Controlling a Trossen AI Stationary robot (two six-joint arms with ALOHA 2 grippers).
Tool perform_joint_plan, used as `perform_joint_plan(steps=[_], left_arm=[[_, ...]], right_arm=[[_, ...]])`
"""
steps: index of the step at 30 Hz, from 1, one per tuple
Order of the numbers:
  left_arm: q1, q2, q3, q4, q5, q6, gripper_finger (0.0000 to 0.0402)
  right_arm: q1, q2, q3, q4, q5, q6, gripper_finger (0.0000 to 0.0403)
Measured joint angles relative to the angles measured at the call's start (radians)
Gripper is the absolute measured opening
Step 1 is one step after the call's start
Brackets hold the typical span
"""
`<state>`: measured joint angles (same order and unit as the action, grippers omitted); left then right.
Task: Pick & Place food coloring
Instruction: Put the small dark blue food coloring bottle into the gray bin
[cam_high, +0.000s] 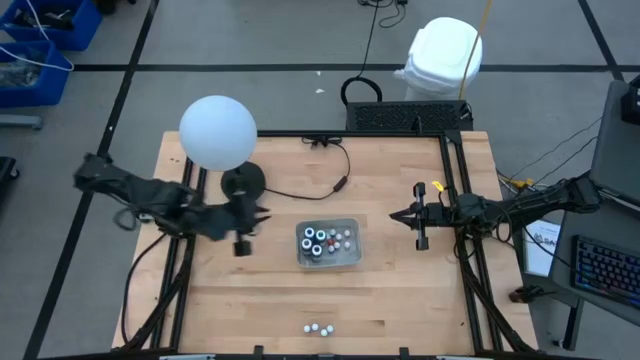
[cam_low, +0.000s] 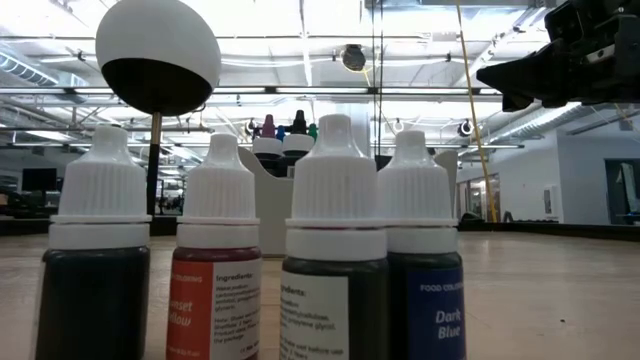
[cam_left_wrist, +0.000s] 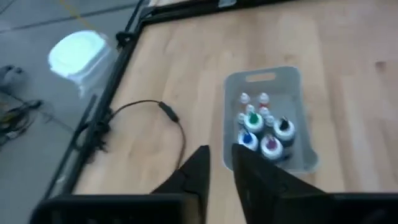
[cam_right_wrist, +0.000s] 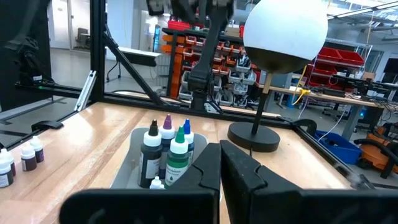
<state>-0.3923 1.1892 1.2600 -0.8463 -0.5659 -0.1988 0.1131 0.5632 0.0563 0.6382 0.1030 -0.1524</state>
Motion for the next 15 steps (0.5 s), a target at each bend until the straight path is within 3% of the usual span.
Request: perform_joint_plan(steps=[2,5,8,15], left_arm=[[-0.020,-0.125,-0.170,0.123,0.016,0.015,0.0046],[-0.027,-0.274,-0.434,0.394,0.117,0.135,0.0011],[-0.003,-0.376,-0.670,0.723,0.184,0.213,0.0008],[0.096,-0.599,-1.005,1.089,0.272,0.287,0.0005]], right_arm=[[0.000,0.000,0.000,0.000,0.000,0.000,0.0000],[0.000,0.000,0.000,0.001,0.000,-0.001,0.0000],[0.000,0.000,0.000,0.013,0.000,-0.011,0.0000],[0.000,0.000,0.000,0.037,0.000,-0.012,0.0000]])
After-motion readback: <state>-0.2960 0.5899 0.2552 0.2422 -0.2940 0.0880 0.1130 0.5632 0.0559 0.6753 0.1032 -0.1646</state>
